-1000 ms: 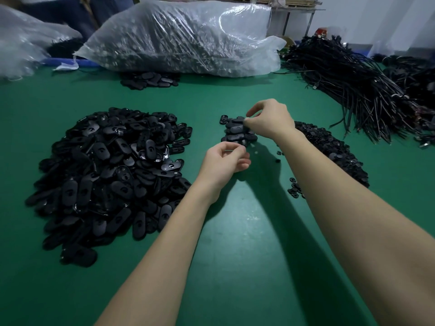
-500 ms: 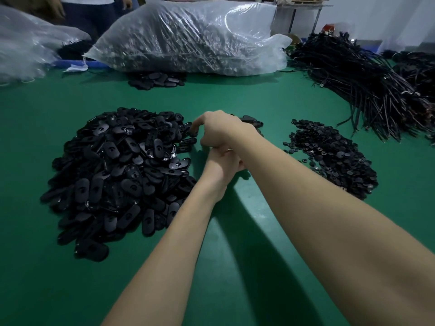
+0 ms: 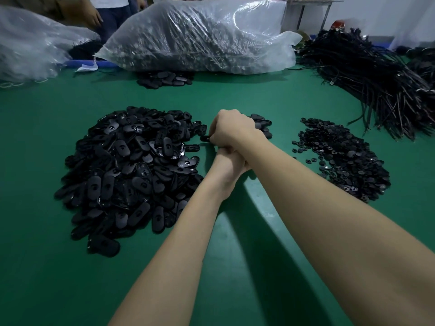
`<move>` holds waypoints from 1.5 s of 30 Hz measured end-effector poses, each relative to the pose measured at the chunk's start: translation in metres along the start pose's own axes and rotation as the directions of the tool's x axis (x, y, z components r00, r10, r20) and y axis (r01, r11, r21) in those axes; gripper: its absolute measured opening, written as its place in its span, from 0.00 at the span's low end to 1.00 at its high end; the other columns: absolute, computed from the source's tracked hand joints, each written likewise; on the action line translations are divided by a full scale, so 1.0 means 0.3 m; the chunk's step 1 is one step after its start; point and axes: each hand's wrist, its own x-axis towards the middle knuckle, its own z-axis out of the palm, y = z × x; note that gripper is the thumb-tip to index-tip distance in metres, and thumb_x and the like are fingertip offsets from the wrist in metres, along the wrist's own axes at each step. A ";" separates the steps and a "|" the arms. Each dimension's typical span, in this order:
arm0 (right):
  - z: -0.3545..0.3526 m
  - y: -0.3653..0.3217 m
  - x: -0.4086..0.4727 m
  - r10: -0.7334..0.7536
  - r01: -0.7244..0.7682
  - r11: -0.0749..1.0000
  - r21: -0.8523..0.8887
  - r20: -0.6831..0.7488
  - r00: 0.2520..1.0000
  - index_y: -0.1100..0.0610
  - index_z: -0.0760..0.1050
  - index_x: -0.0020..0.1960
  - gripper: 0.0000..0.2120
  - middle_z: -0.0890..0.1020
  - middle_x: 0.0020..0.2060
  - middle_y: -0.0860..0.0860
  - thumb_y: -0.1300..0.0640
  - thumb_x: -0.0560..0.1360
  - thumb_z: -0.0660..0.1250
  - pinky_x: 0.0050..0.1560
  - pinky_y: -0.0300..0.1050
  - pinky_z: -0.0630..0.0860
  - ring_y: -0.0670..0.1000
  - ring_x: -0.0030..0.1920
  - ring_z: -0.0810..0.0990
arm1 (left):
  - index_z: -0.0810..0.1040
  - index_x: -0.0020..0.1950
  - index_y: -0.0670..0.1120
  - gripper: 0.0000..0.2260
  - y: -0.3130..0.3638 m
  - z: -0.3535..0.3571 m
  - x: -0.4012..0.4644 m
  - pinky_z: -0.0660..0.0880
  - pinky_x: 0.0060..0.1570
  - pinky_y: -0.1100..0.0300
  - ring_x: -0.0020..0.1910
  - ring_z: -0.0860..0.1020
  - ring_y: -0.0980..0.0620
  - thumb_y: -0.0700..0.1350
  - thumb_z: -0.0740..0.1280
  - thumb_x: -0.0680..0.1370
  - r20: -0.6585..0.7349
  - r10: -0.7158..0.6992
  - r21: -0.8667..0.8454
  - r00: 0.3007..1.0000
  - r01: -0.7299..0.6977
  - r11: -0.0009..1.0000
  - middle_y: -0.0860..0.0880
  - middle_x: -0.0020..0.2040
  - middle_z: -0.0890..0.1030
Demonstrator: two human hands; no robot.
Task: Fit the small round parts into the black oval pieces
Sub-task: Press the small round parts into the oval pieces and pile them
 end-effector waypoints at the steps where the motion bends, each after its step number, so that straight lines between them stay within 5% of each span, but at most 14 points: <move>1: -0.006 0.015 -0.008 0.027 -0.026 0.999 0.035 -0.021 0.999 0.50 0.82 0.58 0.13 0.84 0.53 0.52 0.58 0.75 0.67 0.50 0.49 0.79 0.57 0.51 0.82 | 0.74 0.64 0.38 0.13 0.002 0.002 0.003 0.77 0.38 0.66 0.40 0.80 0.59 0.31 0.56 0.82 0.038 0.015 0.029 0.999 -0.016 0.999 0.46 0.50 0.80; 5: -0.047 0.118 -0.075 0.118 -0.094 0.969 0.227 -0.096 0.988 0.49 0.85 0.56 0.12 0.86 0.51 0.52 0.56 0.76 0.68 0.54 0.50 0.81 0.56 0.52 0.83 | 0.79 0.53 0.41 0.09 -0.003 0.007 0.006 0.80 0.45 0.64 0.47 0.82 0.51 0.33 0.61 0.82 0.039 0.014 0.061 0.999 -0.016 0.998 0.44 0.50 0.83; 8: -0.069 0.221 -0.154 0.164 -0.093 0.914 0.395 -0.150 0.975 0.47 0.84 0.56 0.10 0.86 0.52 0.50 0.54 0.77 0.70 0.57 0.48 0.80 0.52 0.53 0.83 | 0.78 0.52 0.39 0.04 -0.008 0.000 0.018 0.80 0.43 0.64 0.43 0.83 0.50 0.36 0.64 0.82 -0.020 -0.024 -0.030 1.000 0.023 0.999 0.43 0.46 0.83; 12: -0.073 0.320 -0.261 0.142 -0.061 0.763 0.643 -0.075 0.987 0.48 0.81 0.50 0.04 0.86 0.45 0.51 0.56 0.78 0.72 0.44 0.44 0.79 0.48 0.38 0.82 | 0.77 0.55 0.42 0.04 -0.007 -0.009 0.026 0.80 0.42 0.64 0.39 0.85 0.54 0.43 0.65 0.83 -0.031 -0.040 -0.087 0.999 0.038 0.996 0.43 0.50 0.82; 17: -0.080 0.387 -0.317 0.088 -0.061 0.687 0.724 0.000 0.996 0.48 0.85 0.52 0.04 0.87 0.41 0.48 0.54 0.80 0.71 0.35 0.37 0.77 0.45 0.32 0.79 | 0.80 0.48 0.44 0.05 -0.011 -0.005 0.017 0.79 0.43 0.66 0.38 0.83 0.54 0.41 0.66 0.82 -0.030 -0.006 -0.043 1.000 0.004 0.999 0.49 0.38 0.84; 24: -0.080 0.521 -0.344 0.310 -0.239 0.908 0.344 -0.168 0.936 0.45 0.84 0.50 0.05 0.85 0.47 0.47 0.52 0.78 0.70 0.54 0.48 0.80 0.50 0.49 0.82 | 0.79 0.51 0.41 0.01 -0.007 -0.007 0.017 0.81 0.44 0.64 0.42 0.85 0.52 0.38 0.67 0.81 -0.043 -0.033 -0.076 0.999 0.030 0.997 0.45 0.43 0.85; 33: -0.059 0.495 -0.362 0.321 -0.270 0.923 0.274 -0.163 0.933 0.45 0.85 0.43 0.01 0.84 0.42 0.45 0.50 0.74 0.76 0.46 0.45 0.78 0.51 0.46 0.82 | 0.78 0.50 0.41 0.01 -0.006 -0.005 0.012 0.81 0.44 0.64 0.41 0.85 0.52 0.37 0.67 0.81 -0.039 -0.029 -0.072 0.999 0.026 0.997 0.47 0.40 0.86; 38: -0.050 0.488 -0.363 0.328 -0.263 0.926 0.271 -0.235 0.915 0.51 0.86 0.50 0.05 0.86 0.46 0.52 0.55 0.78 0.71 0.53 0.50 0.81 0.55 0.48 0.84 | 0.79 0.49 0.40 0.00 -0.006 -0.006 0.009 0.80 0.45 0.64 0.44 0.85 0.51 0.36 0.69 0.79 -0.042 -0.039 -0.061 0.998 0.036 0.997 0.46 0.42 0.85; 40: -0.052 0.484 -0.363 0.353 -0.230 0.874 0.428 -0.232 0.907 0.53 0.86 0.50 0.05 0.87 0.44 0.51 0.57 0.78 0.71 0.50 0.46 0.82 0.50 0.43 0.85 | 0.80 0.49 0.40 0.00 -0.003 -0.006 0.007 0.80 0.45 0.65 0.44 0.85 0.51 0.36 0.70 0.79 -0.037 -0.042 -0.071 0.998 0.039 0.997 0.45 0.42 0.86; 43: -0.066 0.459 -0.374 0.394 -0.146 0.552 0.821 -0.102 0.913 0.59 0.84 0.49 0.03 0.87 0.42 0.55 0.62 0.79 0.71 0.37 0.38 0.81 0.46 0.36 0.86 | 0.81 0.50 0.39 0.02 0.000 -0.004 0.003 0.81 0.45 0.65 0.44 0.85 0.51 0.37 0.70 0.79 -0.032 -0.044 -0.076 0.999 0.041 0.996 0.44 0.43 0.86; 45: -0.078 0.445 -0.376 0.356 -0.087 0.395 0.914 -0.065 0.932 0.61 0.83 0.47 0.03 0.86 0.42 0.57 0.66 0.79 0.71 0.38 0.38 0.82 0.47 0.36 0.86 | 0.81 0.52 0.39 0.03 0.002 -0.002 0.002 0.81 0.45 0.65 0.44 0.86 0.51 0.37 0.70 0.79 -0.029 -0.042 -0.075 0.999 0.040 0.996 0.44 0.43 0.86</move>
